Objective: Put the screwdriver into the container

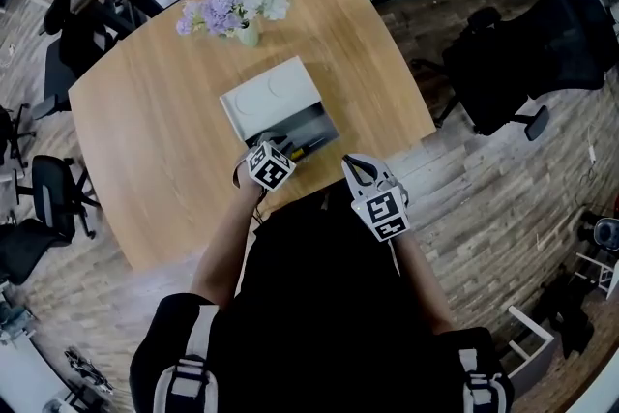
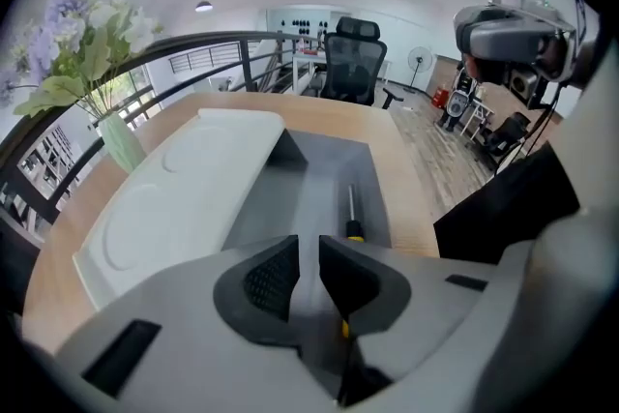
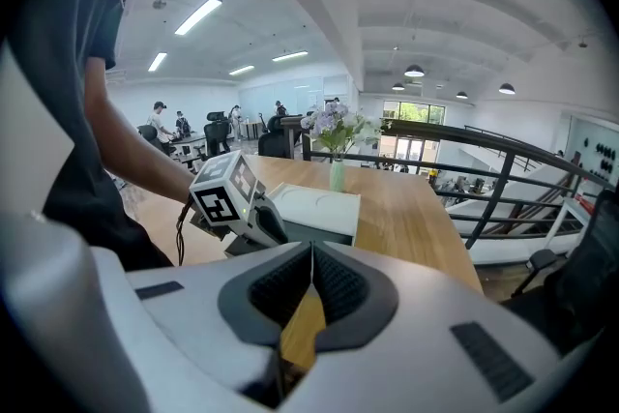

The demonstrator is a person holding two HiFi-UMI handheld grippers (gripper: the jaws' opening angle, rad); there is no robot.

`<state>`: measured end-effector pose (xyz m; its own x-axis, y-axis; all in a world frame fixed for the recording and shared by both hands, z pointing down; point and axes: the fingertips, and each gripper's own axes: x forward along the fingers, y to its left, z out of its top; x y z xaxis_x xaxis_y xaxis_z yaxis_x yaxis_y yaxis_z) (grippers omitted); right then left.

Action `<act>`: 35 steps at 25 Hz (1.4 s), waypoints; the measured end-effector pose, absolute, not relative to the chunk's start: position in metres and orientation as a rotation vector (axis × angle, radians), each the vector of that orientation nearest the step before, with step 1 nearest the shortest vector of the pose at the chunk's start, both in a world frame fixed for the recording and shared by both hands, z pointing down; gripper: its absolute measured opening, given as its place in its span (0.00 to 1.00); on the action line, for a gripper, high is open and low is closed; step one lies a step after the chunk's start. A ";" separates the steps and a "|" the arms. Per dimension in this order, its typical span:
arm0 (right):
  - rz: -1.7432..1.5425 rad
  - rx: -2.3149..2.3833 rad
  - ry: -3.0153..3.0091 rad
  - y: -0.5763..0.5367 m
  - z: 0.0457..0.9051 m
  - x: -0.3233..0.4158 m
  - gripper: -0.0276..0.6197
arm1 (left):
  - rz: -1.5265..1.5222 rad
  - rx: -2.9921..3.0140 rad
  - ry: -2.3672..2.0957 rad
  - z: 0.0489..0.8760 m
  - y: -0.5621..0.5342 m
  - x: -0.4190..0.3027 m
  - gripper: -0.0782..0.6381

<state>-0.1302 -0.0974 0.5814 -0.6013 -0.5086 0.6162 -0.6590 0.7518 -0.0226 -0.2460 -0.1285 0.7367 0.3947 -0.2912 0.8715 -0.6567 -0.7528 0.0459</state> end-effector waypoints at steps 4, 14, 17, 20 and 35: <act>0.323 0.831 -2.371 -0.102 0.582 -0.128 0.08 | 1.250 2.295 -0.902 0.723 -0.130 -0.247 0.16; 0.258 0.692 -2.446 -0.119 0.575 -0.143 0.08 | 1.022 2.424 -1.033 0.669 -0.123 -0.248 0.14; 0.240 0.637 -2.458 -0.119 0.575 -0.144 0.08 | 0.879 2.462 -1.093 0.644 -0.119 -0.246 0.14; 0.212 0.582 -2.469 -0.123 0.572 -0.145 0.08 | 0.756 2.482 -1.167 0.617 -0.118 -0.244 0.14; 0.124 0.369 -2.521 -0.121 0.563 -0.140 0.08 | 0.697 2.481 -1.426 0.542 -0.102 -0.229 0.14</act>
<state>-0.1399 -0.1209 0.5628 -0.7922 -0.2349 0.5633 -0.2890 0.9573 -0.0073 -0.2291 -0.1017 0.5416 0.4249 -0.7616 0.4893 -0.8540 -0.5166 -0.0624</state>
